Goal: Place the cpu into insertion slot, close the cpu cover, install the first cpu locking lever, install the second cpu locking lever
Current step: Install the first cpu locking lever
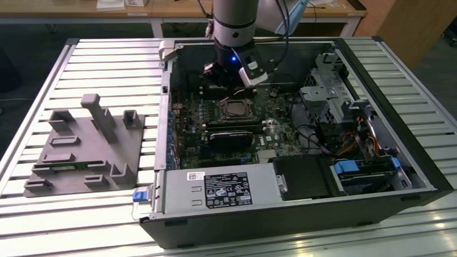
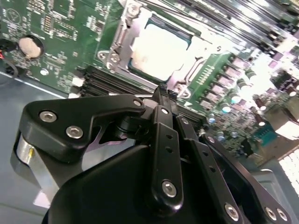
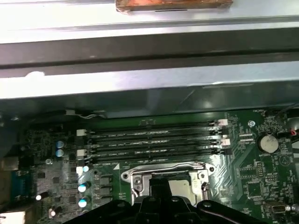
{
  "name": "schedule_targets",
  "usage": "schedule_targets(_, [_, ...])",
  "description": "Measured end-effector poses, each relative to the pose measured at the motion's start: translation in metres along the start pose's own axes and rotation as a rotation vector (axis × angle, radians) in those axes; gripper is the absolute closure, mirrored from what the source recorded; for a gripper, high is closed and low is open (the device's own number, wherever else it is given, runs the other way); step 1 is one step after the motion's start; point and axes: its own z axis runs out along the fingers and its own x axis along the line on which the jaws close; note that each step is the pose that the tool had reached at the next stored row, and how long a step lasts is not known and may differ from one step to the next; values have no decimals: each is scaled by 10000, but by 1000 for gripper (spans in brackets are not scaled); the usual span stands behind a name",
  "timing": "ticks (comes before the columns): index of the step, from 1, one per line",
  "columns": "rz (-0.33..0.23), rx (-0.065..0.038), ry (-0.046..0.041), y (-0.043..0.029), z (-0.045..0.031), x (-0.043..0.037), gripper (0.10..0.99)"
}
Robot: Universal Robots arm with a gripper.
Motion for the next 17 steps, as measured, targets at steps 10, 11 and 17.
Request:
schedule_targets(10, [-3,98,-8,175,77,-101,980])
schedule_targets(11, [-4,103,-8,190,89,-103,980])
schedule_targets(17, [-45,159,-283,229,144,-98,980])
